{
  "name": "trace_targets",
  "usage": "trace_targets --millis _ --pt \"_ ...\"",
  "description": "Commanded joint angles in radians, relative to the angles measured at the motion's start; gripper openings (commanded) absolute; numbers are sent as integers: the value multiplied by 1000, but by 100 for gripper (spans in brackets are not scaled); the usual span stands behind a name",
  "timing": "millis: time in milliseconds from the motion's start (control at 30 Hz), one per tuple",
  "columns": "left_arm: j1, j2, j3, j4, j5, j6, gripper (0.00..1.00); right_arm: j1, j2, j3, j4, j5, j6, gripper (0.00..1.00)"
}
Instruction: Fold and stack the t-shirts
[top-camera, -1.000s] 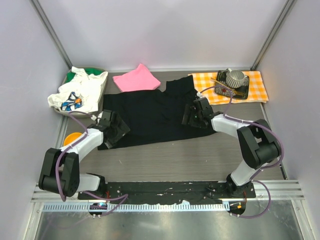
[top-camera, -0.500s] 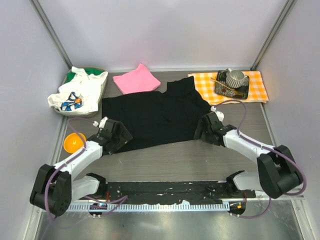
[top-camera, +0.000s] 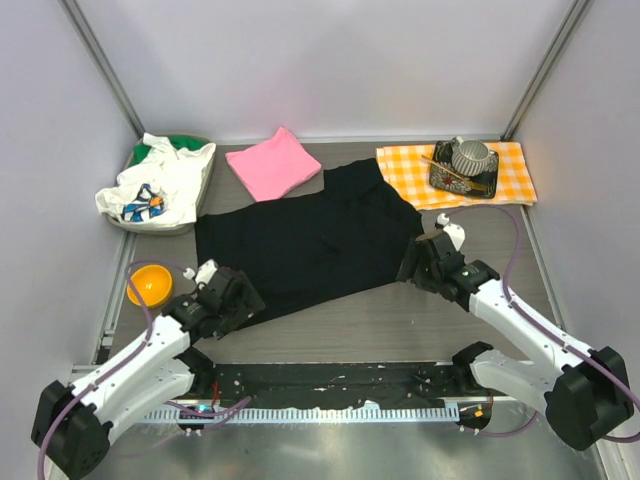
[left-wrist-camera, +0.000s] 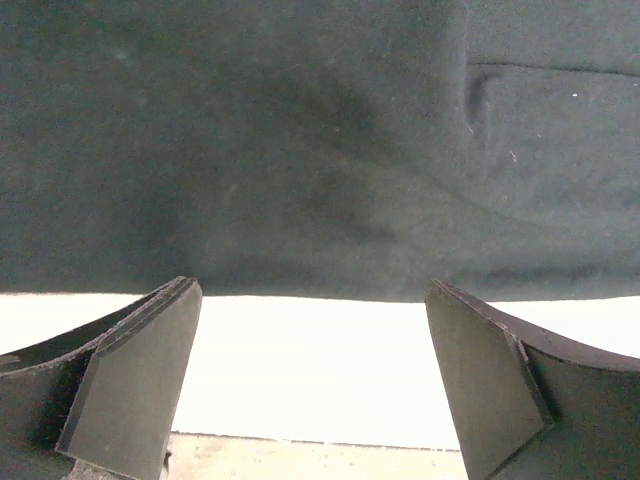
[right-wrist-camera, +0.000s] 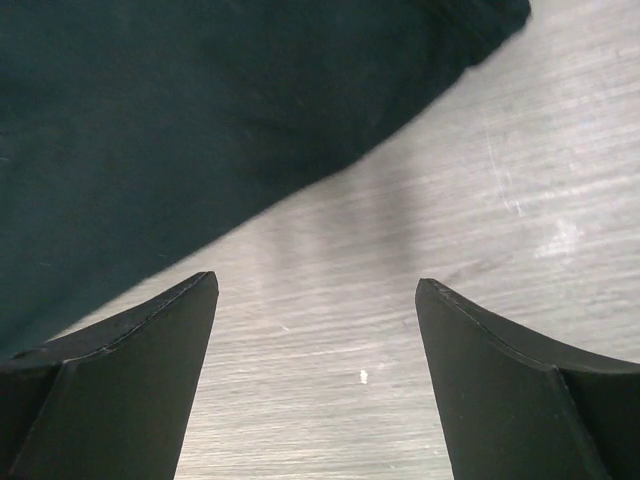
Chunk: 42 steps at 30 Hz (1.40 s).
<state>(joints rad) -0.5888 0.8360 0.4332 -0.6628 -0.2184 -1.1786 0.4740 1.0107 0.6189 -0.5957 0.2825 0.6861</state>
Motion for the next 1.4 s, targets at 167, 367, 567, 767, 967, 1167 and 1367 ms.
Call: trace_targets --millis 167,367,567,767,967,1167,1367 --pt "-6 -86 239 -182 -35 34 100 5 231 85 342 -233 -59 88" --pt "-6 -17 354 -162 -42 79 100 6 411 124 494 -397 -62 87" --pt "-6 2 380 -155 -70 89 100 5 477 76 550 -448 -59 84" --pt "-6 -15 355 -146 -85 94 100 41 319 -18 398 -349 -79 84" --pt "-6 17 346 -121 -76 96 100 54 206 1 199 -289 -57 84" --pt "-6 11 325 -103 -81 93 100 100 95 -15 93 -207 -8 84" --pt "-6 17 326 -90 -76 93 100 101 -23 31 206 -264 -26 86"
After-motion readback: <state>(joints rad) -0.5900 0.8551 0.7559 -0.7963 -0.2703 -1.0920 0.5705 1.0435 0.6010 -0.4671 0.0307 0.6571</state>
